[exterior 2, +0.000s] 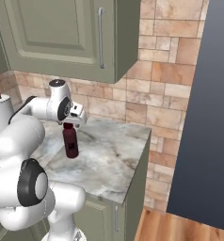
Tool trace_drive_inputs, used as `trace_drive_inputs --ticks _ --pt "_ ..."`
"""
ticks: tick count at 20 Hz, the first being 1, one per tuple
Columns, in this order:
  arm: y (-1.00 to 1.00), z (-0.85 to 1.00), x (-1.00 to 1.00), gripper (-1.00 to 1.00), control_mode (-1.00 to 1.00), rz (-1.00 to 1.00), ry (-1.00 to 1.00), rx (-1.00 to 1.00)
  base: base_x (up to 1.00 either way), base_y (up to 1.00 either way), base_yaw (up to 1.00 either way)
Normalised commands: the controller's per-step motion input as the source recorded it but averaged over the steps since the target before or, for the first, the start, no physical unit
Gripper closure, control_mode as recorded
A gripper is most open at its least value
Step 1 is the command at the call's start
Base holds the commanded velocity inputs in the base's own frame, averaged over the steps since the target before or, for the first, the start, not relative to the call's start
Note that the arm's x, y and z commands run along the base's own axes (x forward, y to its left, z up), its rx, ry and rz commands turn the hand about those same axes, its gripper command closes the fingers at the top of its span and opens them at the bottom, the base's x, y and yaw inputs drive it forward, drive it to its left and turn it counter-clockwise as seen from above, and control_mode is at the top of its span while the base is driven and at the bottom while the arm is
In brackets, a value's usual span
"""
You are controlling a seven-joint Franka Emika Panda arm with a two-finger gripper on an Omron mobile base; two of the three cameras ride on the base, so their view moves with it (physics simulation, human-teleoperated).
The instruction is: Place the drinks on the dining counter in a tight cluster.
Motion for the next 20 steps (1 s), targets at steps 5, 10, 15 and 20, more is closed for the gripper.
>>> trace_drive_inputs --ticks 5,10,15,20 --pt "0.01 -0.02 0.07 -1.00 -1.00 0.00 0.02 0.00 0.00 0.00 0.00" --pt "0.07 -0.04 0.02 -1.00 -1.00 0.00 0.03 0.00 0.00 0.00 0.00" --pt "0.09 -0.09 0.00 -1.00 -1.00 0.00 0.00 0.00 0.00 0.00 0.00" --pt "0.00 -0.05 0.00 -1.00 -1.00 0.00 0.00 0.00 0.00 0.00 0.00"
